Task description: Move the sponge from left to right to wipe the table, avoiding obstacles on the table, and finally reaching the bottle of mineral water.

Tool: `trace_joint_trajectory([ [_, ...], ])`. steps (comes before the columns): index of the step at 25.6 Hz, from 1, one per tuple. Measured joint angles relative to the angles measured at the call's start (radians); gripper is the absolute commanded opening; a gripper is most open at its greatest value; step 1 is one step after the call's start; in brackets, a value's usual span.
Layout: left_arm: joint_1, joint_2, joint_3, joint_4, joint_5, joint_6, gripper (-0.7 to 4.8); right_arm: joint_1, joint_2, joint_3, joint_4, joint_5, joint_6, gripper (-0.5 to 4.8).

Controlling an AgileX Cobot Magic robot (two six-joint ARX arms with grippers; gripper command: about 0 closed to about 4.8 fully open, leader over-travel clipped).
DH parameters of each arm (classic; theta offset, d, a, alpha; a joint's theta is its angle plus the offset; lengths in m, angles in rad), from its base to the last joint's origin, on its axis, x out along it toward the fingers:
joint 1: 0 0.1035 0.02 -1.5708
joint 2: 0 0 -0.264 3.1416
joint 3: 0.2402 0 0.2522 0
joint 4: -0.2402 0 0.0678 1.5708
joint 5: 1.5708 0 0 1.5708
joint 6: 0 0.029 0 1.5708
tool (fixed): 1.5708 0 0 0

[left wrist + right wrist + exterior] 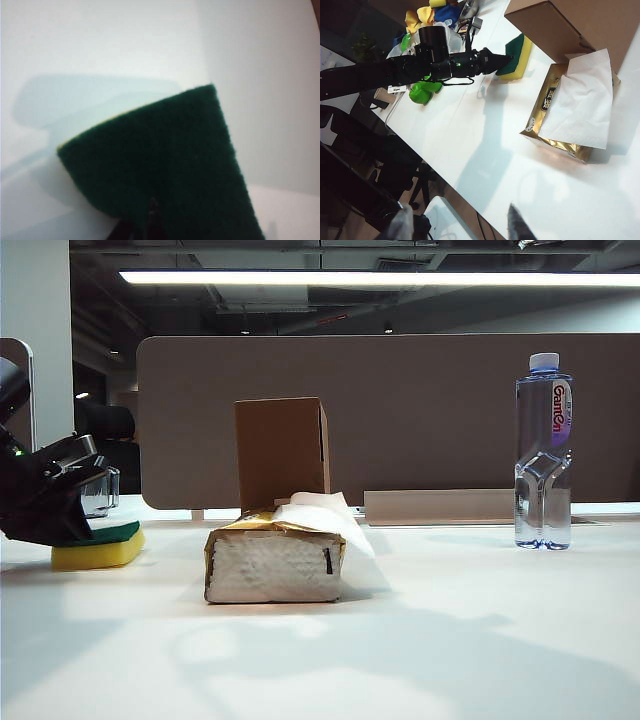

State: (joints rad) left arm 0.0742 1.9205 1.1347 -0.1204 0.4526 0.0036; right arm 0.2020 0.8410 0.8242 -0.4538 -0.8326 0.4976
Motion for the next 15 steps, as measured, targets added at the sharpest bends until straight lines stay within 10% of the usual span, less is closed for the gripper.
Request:
trace_joint_trajectory([
  [15,0.002,-0.052,-0.006,-0.163,0.004,0.034,-0.06,0.000,0.000,0.000,0.000,0.000,0.000,2.44],
])
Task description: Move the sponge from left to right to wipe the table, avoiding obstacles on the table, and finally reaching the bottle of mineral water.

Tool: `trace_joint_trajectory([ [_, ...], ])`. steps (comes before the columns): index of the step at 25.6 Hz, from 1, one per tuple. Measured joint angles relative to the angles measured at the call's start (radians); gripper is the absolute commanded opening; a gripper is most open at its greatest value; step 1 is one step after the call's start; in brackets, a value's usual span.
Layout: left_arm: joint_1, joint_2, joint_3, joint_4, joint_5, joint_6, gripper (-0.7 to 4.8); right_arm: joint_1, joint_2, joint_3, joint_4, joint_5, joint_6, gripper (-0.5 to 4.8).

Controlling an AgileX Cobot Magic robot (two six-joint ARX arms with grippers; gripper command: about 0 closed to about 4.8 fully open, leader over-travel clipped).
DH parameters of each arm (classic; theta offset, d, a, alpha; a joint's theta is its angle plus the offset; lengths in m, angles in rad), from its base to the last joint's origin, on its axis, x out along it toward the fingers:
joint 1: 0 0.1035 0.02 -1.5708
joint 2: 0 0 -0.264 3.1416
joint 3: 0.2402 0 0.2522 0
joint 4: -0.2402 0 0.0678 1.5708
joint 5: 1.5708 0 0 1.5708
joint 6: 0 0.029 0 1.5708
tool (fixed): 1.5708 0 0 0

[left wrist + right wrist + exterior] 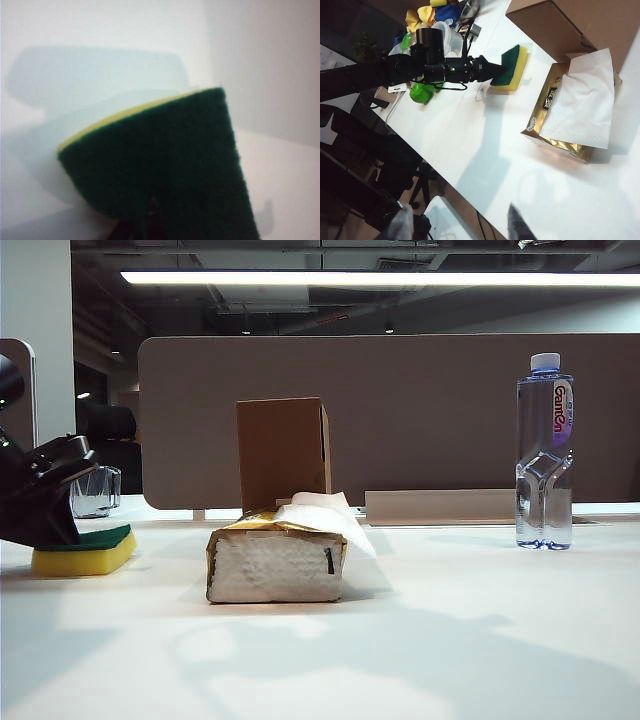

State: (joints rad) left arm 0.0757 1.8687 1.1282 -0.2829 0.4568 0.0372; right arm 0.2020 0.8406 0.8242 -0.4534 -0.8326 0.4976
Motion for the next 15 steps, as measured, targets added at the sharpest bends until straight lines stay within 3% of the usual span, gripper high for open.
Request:
trace_joint_trajectory([
  [8,0.000,-0.026,-0.006,-0.071,0.002,0.005,-0.06,0.000,0.000,0.000,0.000,0.000,0.000,2.43],
  [15,0.001,-0.097,-0.108,-0.057,0.003,0.011,-0.06,0.000,0.000,0.000,0.000,0.000,-0.002,2.43],
])
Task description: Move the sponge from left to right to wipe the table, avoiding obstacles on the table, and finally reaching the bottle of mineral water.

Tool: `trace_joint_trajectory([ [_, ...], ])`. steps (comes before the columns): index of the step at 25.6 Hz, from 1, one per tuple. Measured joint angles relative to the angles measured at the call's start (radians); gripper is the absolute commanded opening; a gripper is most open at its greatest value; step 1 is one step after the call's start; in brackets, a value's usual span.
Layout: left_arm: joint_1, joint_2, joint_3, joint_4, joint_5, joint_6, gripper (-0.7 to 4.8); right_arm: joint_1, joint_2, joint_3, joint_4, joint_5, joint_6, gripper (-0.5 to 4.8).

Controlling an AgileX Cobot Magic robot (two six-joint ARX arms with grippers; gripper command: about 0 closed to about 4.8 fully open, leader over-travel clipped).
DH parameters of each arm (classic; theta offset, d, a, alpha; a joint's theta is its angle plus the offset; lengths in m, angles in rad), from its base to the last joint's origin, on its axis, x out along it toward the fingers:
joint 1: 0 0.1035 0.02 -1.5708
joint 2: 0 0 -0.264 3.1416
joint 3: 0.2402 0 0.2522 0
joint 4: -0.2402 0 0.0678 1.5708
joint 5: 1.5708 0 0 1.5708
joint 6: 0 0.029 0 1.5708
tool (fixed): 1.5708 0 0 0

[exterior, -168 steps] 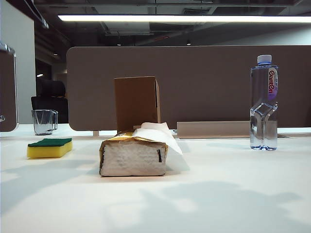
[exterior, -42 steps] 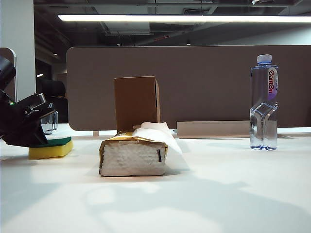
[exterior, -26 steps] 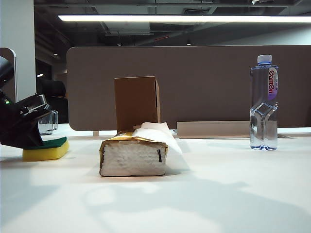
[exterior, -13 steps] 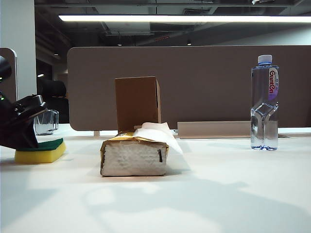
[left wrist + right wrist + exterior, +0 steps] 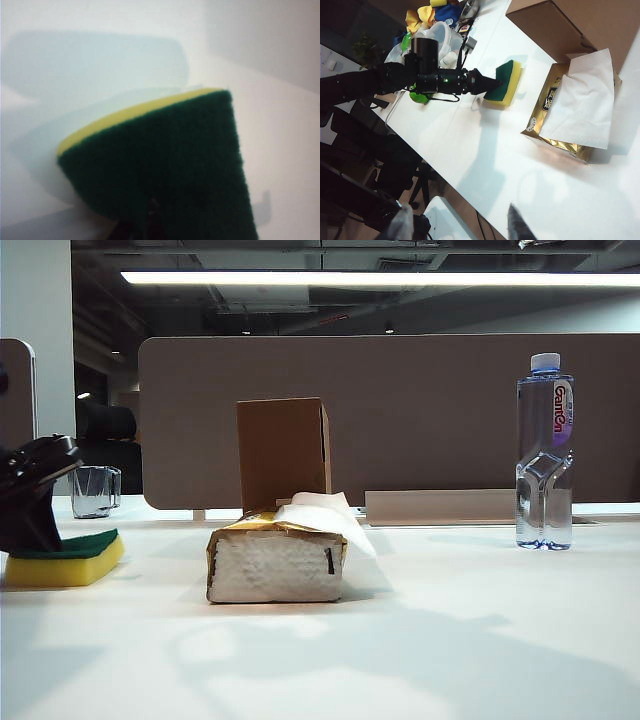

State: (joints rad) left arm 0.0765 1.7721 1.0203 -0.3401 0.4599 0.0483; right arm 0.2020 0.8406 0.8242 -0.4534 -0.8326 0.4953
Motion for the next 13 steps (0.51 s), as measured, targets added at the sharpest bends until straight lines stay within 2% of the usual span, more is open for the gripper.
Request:
trace_joint_trajectory([
  [5,0.002,-0.024,-0.072,0.067,0.010,0.000,-0.06,0.000,-0.002,0.000,0.000,0.000,-0.018,2.44],
  [13,0.002,-0.097,-0.148,0.059,0.009,0.000,-0.06,0.000,-0.002,0.000,0.000,0.000,-0.018,2.43],
])
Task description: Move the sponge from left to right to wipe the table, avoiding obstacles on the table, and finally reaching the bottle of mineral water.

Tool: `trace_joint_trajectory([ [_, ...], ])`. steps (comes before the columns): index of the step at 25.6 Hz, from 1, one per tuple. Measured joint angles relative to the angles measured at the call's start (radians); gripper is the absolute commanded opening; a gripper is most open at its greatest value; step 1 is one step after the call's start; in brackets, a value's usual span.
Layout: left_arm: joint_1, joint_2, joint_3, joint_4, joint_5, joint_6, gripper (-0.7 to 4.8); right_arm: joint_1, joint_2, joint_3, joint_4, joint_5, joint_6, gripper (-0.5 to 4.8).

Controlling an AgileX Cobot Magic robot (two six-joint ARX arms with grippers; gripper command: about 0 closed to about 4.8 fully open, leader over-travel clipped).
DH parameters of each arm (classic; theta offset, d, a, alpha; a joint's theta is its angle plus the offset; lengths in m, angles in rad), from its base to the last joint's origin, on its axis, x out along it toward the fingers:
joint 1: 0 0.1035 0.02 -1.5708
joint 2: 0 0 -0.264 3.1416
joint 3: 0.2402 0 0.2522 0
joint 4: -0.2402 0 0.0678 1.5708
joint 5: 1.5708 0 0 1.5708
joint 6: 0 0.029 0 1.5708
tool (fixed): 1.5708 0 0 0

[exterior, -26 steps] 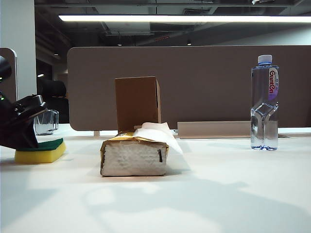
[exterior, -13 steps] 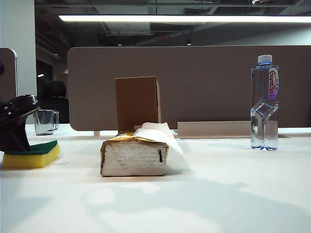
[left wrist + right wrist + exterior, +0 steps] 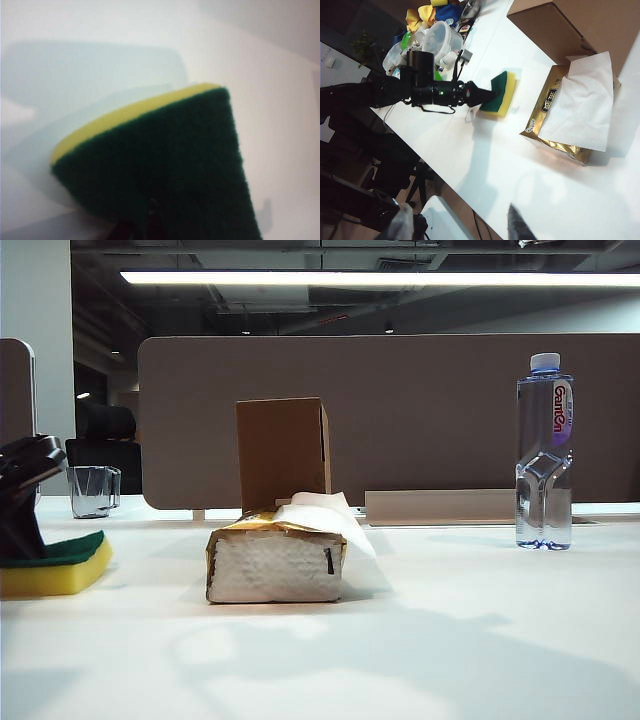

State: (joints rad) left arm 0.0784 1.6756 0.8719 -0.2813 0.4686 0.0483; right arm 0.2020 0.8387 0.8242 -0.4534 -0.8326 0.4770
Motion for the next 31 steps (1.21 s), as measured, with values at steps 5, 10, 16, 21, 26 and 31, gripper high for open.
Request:
trace_joint_trajectory([
  [5,0.000,-0.085,-0.082,-0.036,-0.001,0.000,-0.06,0.000,0.000,0.000,0.000,0.000,-0.003,2.43],
  [10,-0.001,-0.169,-0.155,-0.072,-0.002,0.000,-0.06,0.000,0.000,0.000,0.000,-0.003,-0.003,2.44],
  [16,0.000,-0.293,-0.286,-0.061,0.010,-0.024,-0.06,0.000,0.000,0.000,0.000,-0.009,-0.004,2.44],
  [21,0.000,-0.395,-0.378,-0.058,0.023,-0.084,-0.06,0.000,0.000,0.000,0.000,-0.013,-0.004,2.44],
  [26,-0.001,-0.504,-0.444,-0.107,0.026,-0.106,-0.06,0.000,0.000,0.000,0.000,-0.020,-0.004,2.43],
  [31,-0.002,-0.568,-0.465,-0.173,0.068,-0.157,-0.06,0.000,0.000,0.000,0.000,-0.034,-0.004,2.44],
])
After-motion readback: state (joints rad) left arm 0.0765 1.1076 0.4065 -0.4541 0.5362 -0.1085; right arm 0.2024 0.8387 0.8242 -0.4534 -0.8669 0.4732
